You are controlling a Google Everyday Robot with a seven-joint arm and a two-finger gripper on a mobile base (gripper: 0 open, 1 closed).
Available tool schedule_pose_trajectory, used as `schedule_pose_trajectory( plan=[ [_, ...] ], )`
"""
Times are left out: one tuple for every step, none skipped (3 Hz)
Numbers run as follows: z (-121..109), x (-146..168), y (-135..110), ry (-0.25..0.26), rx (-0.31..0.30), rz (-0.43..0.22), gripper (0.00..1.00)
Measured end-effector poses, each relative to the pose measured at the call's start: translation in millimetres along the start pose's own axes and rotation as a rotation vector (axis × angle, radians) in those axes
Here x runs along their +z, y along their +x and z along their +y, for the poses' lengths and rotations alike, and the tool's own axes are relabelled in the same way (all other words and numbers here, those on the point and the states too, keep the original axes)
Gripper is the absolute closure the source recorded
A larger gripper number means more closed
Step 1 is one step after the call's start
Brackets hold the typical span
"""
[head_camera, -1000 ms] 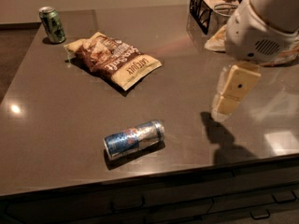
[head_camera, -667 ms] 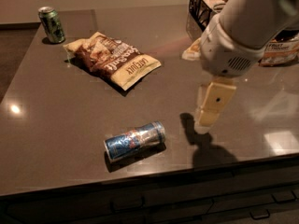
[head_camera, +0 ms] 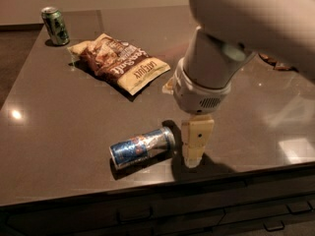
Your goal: Move redbull can near brown chip bag
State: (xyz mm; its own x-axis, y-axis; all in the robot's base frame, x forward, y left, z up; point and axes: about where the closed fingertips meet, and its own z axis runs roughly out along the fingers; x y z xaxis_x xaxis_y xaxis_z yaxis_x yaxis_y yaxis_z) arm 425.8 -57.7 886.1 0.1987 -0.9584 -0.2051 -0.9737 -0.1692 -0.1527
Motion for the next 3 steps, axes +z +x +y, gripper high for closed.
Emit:
schedule_pose_trajectory(
  plan=[
    [7.1, 23.8, -5.8, -0.049, -0.053, 0.038, 0.0],
    [11.8, 36.2, -9.8, -0.074, -0.082, 0.061, 0.0],
    [14.3, 43.8, -15.0, -0.094, -0.094, 0.078, 0.18]
  ],
)
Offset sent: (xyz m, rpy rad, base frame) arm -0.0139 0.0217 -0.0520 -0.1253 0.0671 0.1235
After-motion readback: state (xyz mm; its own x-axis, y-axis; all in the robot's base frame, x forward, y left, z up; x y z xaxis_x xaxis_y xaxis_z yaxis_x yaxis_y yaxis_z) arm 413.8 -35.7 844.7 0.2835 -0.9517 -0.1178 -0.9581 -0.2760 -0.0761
